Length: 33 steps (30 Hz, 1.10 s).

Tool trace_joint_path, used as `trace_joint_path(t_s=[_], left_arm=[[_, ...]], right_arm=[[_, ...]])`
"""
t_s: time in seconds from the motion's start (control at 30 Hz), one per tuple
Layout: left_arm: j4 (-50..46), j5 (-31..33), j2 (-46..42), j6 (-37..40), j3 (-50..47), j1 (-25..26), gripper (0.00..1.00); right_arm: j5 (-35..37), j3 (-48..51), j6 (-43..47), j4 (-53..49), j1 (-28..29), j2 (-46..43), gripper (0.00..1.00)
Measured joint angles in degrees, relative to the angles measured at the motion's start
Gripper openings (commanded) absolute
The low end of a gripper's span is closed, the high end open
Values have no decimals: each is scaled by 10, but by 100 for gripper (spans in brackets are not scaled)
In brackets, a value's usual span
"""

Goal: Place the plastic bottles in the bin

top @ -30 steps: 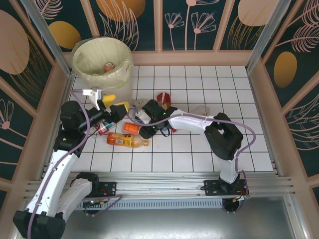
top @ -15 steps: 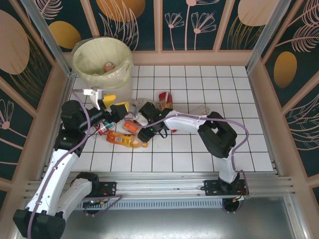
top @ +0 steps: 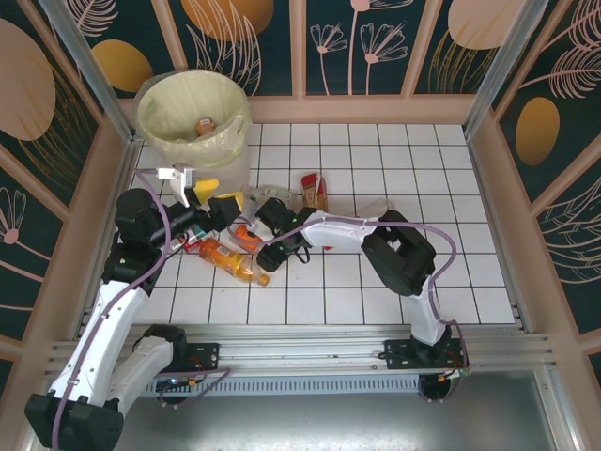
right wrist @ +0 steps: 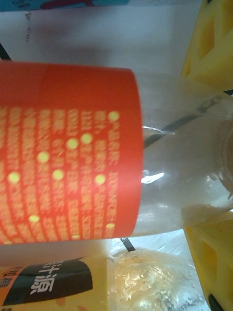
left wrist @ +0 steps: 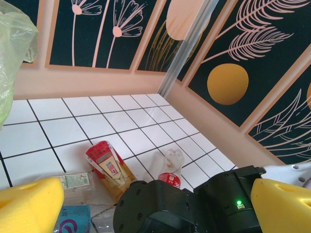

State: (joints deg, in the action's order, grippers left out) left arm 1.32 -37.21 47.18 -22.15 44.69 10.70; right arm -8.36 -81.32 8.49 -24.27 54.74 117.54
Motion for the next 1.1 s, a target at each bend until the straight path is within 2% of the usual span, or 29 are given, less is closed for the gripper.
trace_joint_path(t_s=[0.13,0.47,0.73,0.87,1.1], left_arm=[[0,0,0,-2,0,0,99],[15,-1,-5,-23,0,0,99],[77,-15,-5,-70,-6,0,99],[130,-14,-3,-124,-41,0,99],[153,2,35,-218,-73,6,99]], right_arm=[[4,-1,-1,0,1,0,49],[2,17,-18,17,1,-17,43],[-22,87,-60,59,-7,-129,42],[-43,127,-89,89,-27,-198,42],[-72,174,-140,140,-67,-298,42]])
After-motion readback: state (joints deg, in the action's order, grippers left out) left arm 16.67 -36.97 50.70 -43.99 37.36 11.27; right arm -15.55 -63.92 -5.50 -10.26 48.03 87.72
